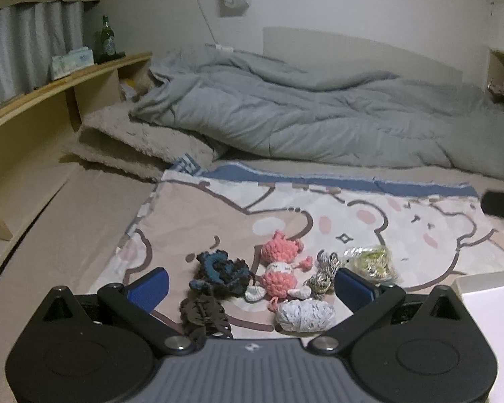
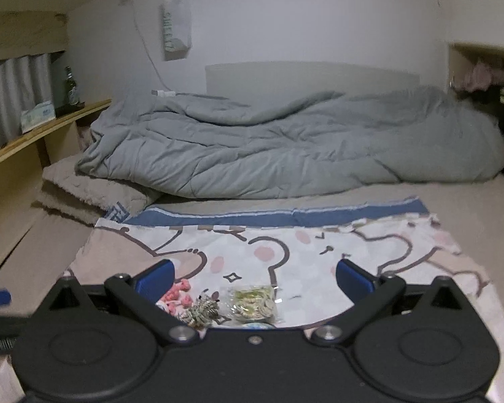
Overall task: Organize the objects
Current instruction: 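Move the left tool to the yellow tissue pack while the right tool approaches the floral pouch, then close the left tool on the tissue pack while the right tool grips the floral pouch, then carry the tissue pack in the left tool while the right tool carries the pouch to the white box, then lower and release the tissue pack from the left tool while the right tool releases the pouch in the box, then withdraw both tools from the box back toward the remaining items, then move the left tool to the black claw clip while the right tool approaches the white yarn ball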
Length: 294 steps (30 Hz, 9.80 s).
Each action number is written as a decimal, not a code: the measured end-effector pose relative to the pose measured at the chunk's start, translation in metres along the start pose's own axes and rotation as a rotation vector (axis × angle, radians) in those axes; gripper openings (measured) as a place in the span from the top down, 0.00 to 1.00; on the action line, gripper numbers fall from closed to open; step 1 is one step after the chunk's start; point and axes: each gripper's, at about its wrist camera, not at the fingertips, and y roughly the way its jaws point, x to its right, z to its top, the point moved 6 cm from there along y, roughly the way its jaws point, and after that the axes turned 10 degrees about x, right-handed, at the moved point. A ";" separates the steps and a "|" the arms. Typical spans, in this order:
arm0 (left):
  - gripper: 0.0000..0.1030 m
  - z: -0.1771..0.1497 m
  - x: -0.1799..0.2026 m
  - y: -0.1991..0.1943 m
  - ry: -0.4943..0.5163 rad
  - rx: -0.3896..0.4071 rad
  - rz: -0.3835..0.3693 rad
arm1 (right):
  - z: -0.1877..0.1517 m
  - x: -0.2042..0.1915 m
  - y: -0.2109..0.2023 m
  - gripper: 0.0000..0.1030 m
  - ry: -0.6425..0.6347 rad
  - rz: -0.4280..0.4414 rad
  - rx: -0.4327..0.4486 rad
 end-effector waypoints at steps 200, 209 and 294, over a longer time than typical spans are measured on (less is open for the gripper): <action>0.00 -0.058 0.226 -0.043 0.070 -0.124 -0.434 | -0.086 0.243 -0.092 0.00 0.075 -0.222 -0.157; 0.00 -0.041 0.191 -0.042 0.066 -0.070 -0.381 | -0.073 0.218 -0.085 0.00 0.072 -0.216 -0.109; 0.19 -0.114 -0.087 0.180 -0.175 -0.282 0.076 | -0.185 -0.126 0.182 0.01 0.060 0.084 -0.436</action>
